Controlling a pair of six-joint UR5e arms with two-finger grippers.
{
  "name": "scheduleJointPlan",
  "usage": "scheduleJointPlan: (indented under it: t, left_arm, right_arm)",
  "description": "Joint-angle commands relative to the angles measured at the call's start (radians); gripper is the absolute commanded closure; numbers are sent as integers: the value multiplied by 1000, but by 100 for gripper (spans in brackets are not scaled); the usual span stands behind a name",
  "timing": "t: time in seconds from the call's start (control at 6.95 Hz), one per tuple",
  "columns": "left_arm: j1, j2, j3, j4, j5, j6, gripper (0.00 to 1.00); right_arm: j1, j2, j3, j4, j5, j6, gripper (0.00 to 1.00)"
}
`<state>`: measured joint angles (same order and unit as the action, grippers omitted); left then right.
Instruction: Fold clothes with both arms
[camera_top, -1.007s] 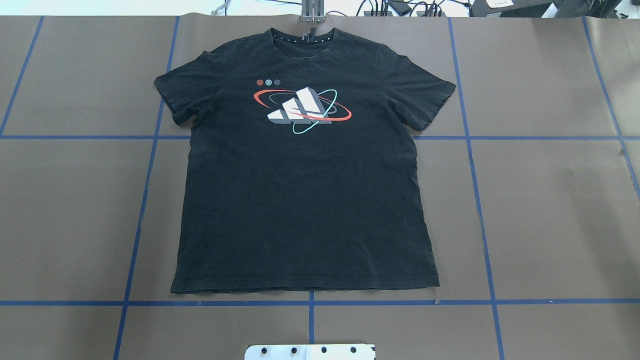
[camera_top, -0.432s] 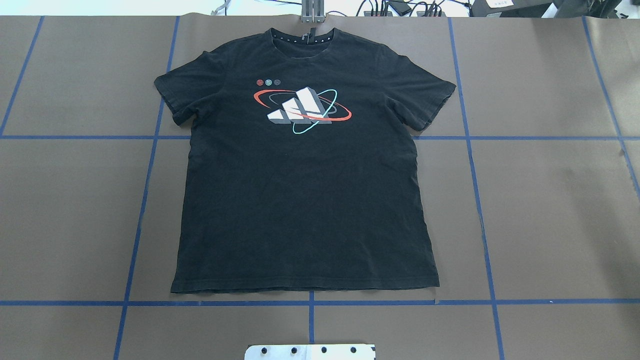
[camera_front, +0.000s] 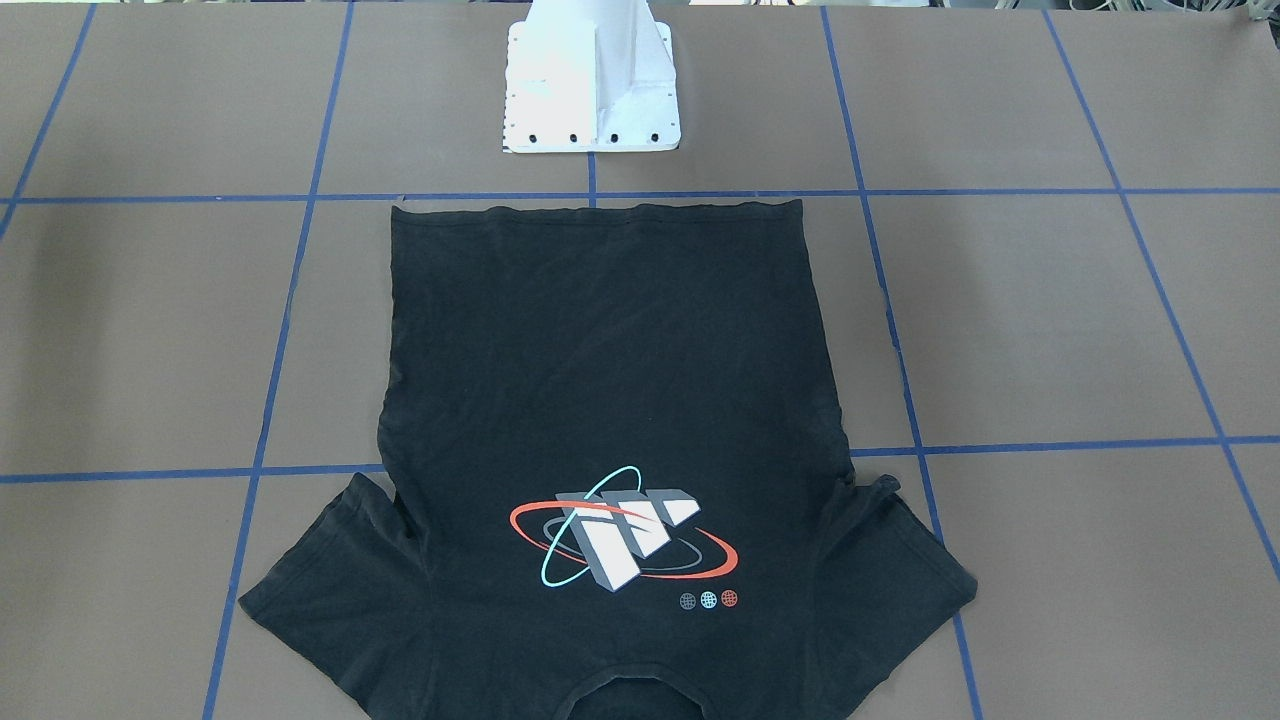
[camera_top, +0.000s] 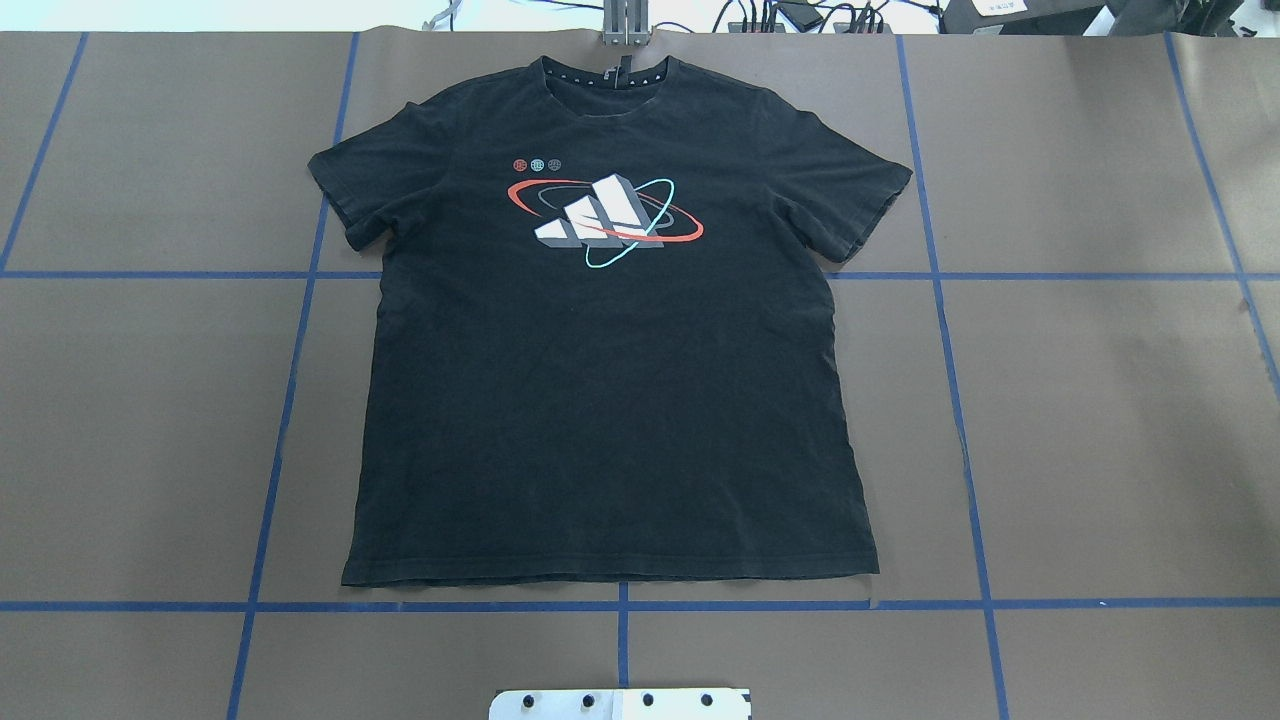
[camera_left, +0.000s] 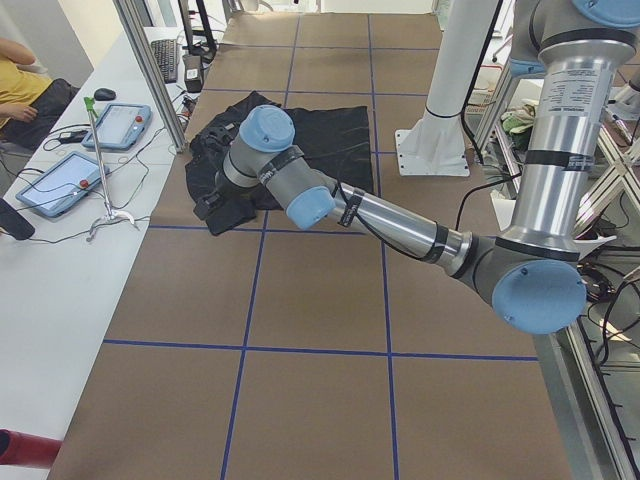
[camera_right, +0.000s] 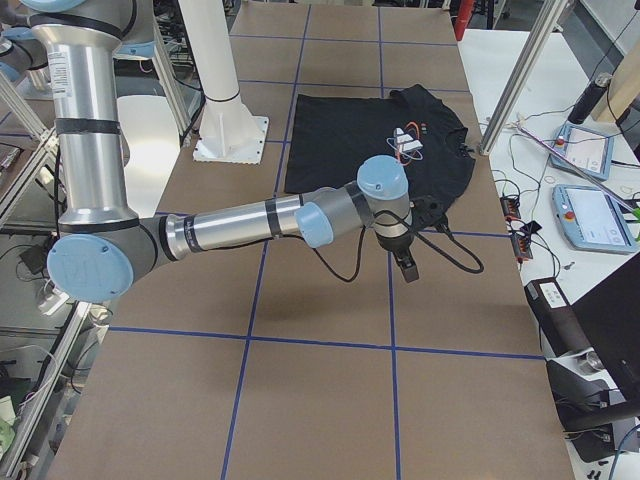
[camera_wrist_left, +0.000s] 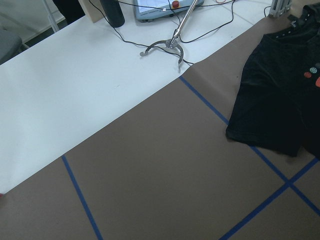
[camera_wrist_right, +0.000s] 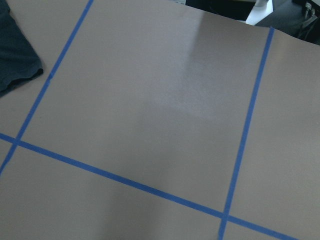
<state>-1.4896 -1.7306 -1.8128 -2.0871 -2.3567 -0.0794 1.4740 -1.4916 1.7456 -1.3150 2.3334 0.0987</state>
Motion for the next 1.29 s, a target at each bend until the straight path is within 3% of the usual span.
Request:
scheduleJointPlan:
  t: [0.0, 0.29, 0.58, 0.86, 1.01, 1.15]
  left_arm:
    - [122, -38, 15, -37, 8, -60, 0]
    - [149, -38, 15, -44, 8, -62, 0]
    - [158, -37, 15, -45, 7, -63, 0]
    - [160, -37, 15, -45, 7, -63, 0]
    - [166, -37, 20, -45, 7, -63, 0]
    - [170, -37, 27, -48, 7, -63, 0]
  right_arm:
    - [-142, 132, -33, 0, -3, 146, 1]
    - [-271, 259, -83, 2, -75, 377, 0]
    - [-360, 397, -197, 37, -167, 499, 0]
    - [-418, 416, -473, 480, -239, 646, 0]
    - [-434, 442, -559, 546, -271, 653, 0]
    - [-451, 448, -567, 548, -288, 689, 1]
